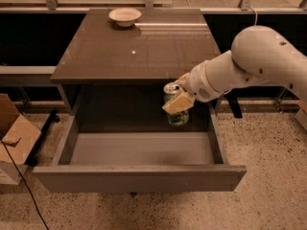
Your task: Place green can into top drawer
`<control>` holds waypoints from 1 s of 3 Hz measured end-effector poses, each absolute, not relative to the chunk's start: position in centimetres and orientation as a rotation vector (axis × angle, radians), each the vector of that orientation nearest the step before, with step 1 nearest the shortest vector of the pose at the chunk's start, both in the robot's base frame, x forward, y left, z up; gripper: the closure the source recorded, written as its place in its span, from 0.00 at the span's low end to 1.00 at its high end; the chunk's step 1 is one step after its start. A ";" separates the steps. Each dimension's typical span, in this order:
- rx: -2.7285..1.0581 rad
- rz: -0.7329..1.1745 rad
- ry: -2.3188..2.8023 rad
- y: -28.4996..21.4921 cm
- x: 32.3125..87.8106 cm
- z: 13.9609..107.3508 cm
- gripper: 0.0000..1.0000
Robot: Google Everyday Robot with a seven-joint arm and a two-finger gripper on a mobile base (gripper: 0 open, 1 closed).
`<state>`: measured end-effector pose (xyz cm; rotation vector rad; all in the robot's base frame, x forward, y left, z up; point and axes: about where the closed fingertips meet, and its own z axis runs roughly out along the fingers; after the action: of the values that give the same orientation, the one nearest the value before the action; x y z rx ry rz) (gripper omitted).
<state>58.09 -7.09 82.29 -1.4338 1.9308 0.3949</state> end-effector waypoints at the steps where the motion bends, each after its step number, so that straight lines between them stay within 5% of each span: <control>1: -1.379 0.426 1.903 -6.8 57.5 78.9 1.00; 3: -1.304 0.457 1.821 -6.3 57.2 75.0 1.00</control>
Offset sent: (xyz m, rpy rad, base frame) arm -0.0031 0.0051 -0.0680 0.1420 -0.0781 -0.0191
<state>57.20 -6.33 74.97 -1.3042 1.8213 0.4573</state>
